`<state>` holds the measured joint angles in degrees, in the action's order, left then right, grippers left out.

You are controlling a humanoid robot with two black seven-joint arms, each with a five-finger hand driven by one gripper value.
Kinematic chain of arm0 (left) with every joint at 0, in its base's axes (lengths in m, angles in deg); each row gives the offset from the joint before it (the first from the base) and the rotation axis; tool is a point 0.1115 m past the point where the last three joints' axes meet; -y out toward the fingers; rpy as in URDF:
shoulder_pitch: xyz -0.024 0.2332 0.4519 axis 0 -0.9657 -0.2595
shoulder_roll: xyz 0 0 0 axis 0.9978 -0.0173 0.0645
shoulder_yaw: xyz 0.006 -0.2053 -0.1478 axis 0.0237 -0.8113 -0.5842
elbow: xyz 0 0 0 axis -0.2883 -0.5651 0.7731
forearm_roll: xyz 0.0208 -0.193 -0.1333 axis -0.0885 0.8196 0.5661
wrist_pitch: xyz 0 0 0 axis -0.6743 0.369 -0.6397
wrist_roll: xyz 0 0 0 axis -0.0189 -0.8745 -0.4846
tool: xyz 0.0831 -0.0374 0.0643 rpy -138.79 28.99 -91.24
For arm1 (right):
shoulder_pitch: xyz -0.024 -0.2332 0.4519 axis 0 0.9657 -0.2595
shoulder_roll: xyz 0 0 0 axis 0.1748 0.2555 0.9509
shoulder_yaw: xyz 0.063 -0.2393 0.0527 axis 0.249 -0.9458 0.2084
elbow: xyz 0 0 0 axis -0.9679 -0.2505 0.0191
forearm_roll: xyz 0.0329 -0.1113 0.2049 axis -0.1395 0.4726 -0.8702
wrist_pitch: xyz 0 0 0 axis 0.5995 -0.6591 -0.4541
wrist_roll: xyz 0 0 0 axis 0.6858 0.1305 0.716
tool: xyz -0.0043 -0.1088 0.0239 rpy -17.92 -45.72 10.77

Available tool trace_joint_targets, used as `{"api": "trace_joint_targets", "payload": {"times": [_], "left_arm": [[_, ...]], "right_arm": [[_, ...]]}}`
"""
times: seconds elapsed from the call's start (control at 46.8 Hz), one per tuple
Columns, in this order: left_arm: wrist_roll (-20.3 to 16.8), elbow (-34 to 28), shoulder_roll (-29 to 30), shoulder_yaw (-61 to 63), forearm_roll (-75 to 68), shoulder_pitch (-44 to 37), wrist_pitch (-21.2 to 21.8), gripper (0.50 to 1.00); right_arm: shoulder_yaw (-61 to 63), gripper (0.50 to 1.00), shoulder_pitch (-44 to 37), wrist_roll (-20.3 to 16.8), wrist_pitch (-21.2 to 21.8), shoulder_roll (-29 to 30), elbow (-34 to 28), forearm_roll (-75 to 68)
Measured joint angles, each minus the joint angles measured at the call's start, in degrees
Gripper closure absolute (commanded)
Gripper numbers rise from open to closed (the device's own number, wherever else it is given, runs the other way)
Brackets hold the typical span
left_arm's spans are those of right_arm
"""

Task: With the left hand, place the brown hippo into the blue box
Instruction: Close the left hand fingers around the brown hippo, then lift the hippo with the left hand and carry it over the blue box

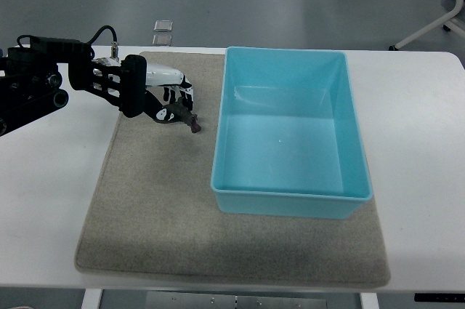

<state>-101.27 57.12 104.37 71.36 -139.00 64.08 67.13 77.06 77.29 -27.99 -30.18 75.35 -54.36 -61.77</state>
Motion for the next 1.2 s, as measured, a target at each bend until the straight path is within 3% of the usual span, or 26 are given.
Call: {"api": "trace_joint_targets", "payload": {"times": [0.791, 1.197], "left_arm": [[0.0, 0.3, 1.7, -7.5, 0.0, 5.3, 0.0, 1.0], [0.0, 6.9, 0.3, -8.2, 1.0, 5.3, 2.1, 1.0]], "right_arm": [[0.0, 0.564, 0.0, 0.0, 0.0, 0.0, 0.0, 0.0], [0.0, 0.564, 0.0, 0.0, 0.0, 0.0, 0.0, 0.0]]}}
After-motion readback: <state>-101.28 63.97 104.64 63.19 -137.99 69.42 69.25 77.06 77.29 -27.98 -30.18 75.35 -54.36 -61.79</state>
